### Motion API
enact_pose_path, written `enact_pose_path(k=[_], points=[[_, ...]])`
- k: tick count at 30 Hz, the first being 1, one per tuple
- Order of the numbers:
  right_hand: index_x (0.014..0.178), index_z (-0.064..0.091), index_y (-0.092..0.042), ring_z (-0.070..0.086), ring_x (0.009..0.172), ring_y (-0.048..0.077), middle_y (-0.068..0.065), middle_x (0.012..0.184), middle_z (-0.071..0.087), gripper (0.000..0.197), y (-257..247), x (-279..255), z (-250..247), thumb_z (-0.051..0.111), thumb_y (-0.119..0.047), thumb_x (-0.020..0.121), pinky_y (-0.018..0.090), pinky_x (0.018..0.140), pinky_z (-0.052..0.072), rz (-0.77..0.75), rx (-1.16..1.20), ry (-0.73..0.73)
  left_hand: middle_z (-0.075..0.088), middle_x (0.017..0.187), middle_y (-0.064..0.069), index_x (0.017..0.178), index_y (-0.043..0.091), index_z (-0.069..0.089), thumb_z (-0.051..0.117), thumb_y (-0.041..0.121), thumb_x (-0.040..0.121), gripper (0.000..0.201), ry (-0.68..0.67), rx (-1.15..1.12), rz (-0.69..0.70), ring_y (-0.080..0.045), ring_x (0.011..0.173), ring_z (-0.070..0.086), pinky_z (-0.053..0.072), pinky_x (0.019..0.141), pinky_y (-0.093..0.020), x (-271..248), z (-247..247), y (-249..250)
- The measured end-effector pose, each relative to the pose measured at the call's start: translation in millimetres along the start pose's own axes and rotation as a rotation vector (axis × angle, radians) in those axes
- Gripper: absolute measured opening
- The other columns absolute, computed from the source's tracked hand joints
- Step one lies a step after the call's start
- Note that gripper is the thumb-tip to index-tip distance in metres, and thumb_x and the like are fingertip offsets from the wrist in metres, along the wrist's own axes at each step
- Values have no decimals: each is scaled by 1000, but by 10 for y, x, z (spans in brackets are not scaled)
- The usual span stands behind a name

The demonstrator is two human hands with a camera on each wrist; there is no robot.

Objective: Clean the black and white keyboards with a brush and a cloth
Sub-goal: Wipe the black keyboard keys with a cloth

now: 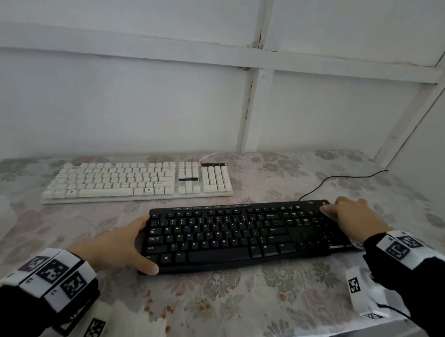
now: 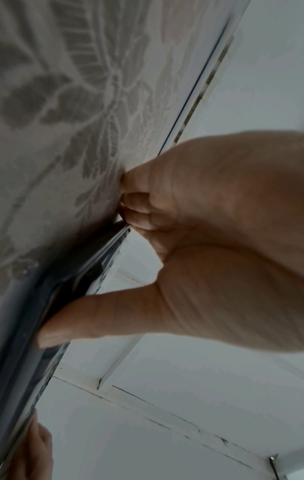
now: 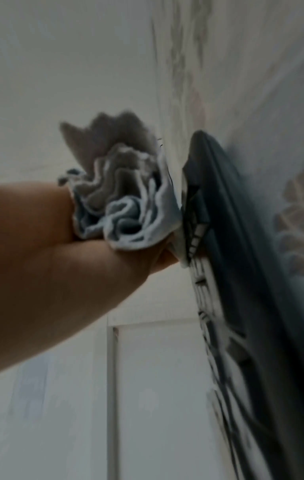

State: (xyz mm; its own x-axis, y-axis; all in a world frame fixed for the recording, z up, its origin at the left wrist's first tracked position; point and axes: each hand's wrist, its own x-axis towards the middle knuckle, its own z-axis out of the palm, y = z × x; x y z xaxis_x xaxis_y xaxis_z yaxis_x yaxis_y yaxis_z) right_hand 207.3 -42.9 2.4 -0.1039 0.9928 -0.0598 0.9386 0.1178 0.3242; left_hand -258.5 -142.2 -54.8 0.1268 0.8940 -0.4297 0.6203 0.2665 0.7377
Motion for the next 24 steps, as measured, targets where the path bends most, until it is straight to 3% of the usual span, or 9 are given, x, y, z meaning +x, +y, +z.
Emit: enact_pose_path(k=[2,5,8,11,14,16,18,22,24], points=[[111,61,-27,38,70,16,-5,81,35,37,-23,50,-69,40,-2,93,26,74,28,-8,24,-7,44,137,20,145,38,19,96,48,29,140,3,-3,4,-10,127,45,36,111,-40,-1,-12,-4],[76,55,-27,37,61,15,-5,75,32,32,-176,108,-103,45,2,87,29,72,31,-65,86,65,44,138,20,147,39,17,96,50,29,142,1,12,2,-10,127,46,38,109,-40,11,-20,-29],[90,59,-24,40,74,20,-4,92,48,28,-470,36,-36,47,1,88,32,73,37,-214,202,184,45,137,21,145,41,17,95,52,30,140,6,31,6,-9,127,46,37,110,-40,10,-18,-34],[104,54,-27,35,81,21,-2,103,46,33,-598,-69,75,34,-2,95,31,74,31,-259,208,149,45,138,21,145,42,17,95,52,30,139,7,34,8,-9,127,46,37,110,-40,13,-25,-30],[92,48,-31,43,81,22,-5,89,39,34,-446,-79,71,30,-2,91,29,75,33,-162,163,164,45,138,21,145,42,17,95,51,30,139,9,27,11,-9,127,46,37,110,-40,3,-20,-26],[86,46,-31,39,77,22,-5,90,39,32,-279,-66,50,38,-1,90,28,77,30,-67,171,80,46,138,20,146,41,19,95,51,29,140,13,15,15,-10,126,47,37,110,-40,-9,-12,-19],[80,46,-32,34,78,22,-4,92,41,33,-137,-60,29,37,-3,91,30,80,35,2,151,34,47,137,20,147,40,19,95,51,29,140,17,21,6,-10,126,47,38,109,-40,-21,-8,-6],[101,59,-29,29,67,16,-3,89,40,32,14,-20,53,36,-6,95,28,74,30,70,68,-5,47,137,19,148,38,16,94,53,28,144,22,35,-19,-11,125,48,39,109,-39,-27,-11,2],[106,62,-30,31,71,19,-4,84,37,33,89,16,53,35,-12,98,28,74,29,97,67,-38,47,137,19,148,39,16,95,53,27,144,20,31,-23,-11,124,48,39,108,-39,-30,-12,1]])
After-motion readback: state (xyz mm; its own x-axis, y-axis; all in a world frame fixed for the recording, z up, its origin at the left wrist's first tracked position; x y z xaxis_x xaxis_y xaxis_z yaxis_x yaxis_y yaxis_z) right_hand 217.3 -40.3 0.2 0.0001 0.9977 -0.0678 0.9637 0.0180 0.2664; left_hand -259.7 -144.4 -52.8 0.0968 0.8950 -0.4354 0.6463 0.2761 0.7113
